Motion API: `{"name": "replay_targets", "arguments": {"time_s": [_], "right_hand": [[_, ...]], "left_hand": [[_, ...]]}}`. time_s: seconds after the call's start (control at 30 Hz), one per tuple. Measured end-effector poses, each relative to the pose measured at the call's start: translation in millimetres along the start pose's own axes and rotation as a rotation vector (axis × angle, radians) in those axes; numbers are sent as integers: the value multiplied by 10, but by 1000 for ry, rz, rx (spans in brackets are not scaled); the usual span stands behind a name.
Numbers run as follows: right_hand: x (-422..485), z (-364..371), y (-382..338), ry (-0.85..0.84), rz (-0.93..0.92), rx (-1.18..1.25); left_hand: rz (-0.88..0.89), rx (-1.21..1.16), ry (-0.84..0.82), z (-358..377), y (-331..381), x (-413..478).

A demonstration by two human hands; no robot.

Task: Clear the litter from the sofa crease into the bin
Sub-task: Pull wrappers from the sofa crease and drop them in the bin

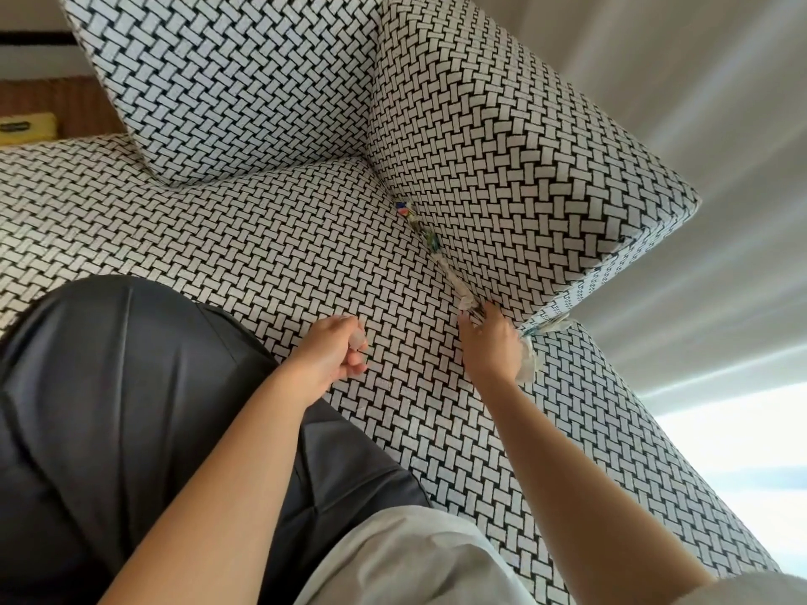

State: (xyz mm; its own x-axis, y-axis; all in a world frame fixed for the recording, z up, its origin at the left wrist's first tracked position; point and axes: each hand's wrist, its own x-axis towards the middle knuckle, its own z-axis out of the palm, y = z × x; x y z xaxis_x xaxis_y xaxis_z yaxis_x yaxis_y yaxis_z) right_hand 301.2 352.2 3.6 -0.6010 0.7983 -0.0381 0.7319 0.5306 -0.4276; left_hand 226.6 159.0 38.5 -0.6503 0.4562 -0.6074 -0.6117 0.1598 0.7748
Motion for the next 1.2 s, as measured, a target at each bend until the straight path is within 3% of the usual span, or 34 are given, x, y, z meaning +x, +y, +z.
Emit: {"name": "replay_targets", "arguments": {"time_s": [0.1, 0.27, 0.47, 1.0, 1.2], "right_hand": [[117, 30, -147, -87, 35, -50], [320, 13, -318, -259, 234, 90], [427, -43, -502, -352, 367, 191], [293, 135, -409, -36, 371, 391], [-63, 41, -395, -168, 150, 502]], "left_hand": [[7, 23, 42, -24, -7, 16], [10, 9, 69, -49, 12, -1], [-21, -44, 80, -51, 1, 3], [-12, -49, 106, -36, -10, 42], [-27, -122, 82, -28, 27, 34]]}}
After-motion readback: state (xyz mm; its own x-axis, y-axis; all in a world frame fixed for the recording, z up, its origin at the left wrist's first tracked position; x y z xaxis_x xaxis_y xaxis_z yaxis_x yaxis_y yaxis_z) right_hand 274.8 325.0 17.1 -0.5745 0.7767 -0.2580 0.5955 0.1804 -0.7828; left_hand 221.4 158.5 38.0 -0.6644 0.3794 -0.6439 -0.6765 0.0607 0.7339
